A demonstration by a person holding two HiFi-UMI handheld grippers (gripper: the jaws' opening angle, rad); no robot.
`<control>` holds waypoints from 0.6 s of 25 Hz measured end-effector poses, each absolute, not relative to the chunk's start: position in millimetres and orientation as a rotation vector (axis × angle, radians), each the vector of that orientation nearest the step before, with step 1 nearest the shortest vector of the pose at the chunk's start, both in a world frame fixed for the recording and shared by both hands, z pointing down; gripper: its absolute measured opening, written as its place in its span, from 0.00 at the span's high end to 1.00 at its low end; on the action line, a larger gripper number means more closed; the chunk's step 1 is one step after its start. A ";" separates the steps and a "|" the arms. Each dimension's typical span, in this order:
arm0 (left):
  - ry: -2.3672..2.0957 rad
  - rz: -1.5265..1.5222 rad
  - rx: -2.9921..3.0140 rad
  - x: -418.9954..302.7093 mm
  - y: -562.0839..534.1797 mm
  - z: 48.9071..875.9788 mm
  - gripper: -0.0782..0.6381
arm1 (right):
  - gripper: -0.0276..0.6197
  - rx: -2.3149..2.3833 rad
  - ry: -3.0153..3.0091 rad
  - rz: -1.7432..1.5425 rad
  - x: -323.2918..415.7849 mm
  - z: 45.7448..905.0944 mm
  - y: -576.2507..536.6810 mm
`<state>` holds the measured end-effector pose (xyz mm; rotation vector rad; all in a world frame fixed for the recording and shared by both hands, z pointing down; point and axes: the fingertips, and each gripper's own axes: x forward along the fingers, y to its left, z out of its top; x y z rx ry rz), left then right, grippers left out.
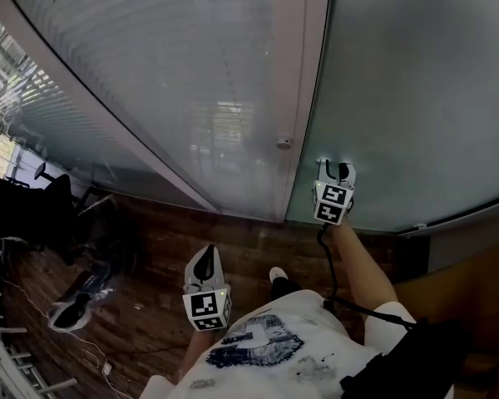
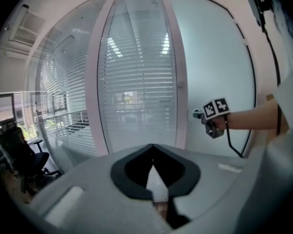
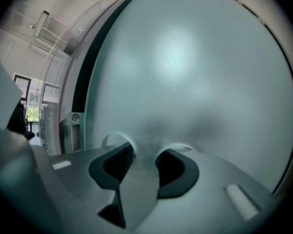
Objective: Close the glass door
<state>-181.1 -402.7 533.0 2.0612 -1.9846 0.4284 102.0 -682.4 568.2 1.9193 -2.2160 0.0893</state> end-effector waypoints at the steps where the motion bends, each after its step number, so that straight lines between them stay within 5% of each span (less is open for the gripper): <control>1: -1.987 0.424 2.067 -182.2 -397.2 530.1 0.89 | 0.73 1.929 -2.211 0.081 103.8 569.1 -683.0; 15: -1.965 0.419 2.148 -204.0 -314.6 522.3 0.89 | 0.77 1.905 -2.138 0.176 112.2 562.2 -637.0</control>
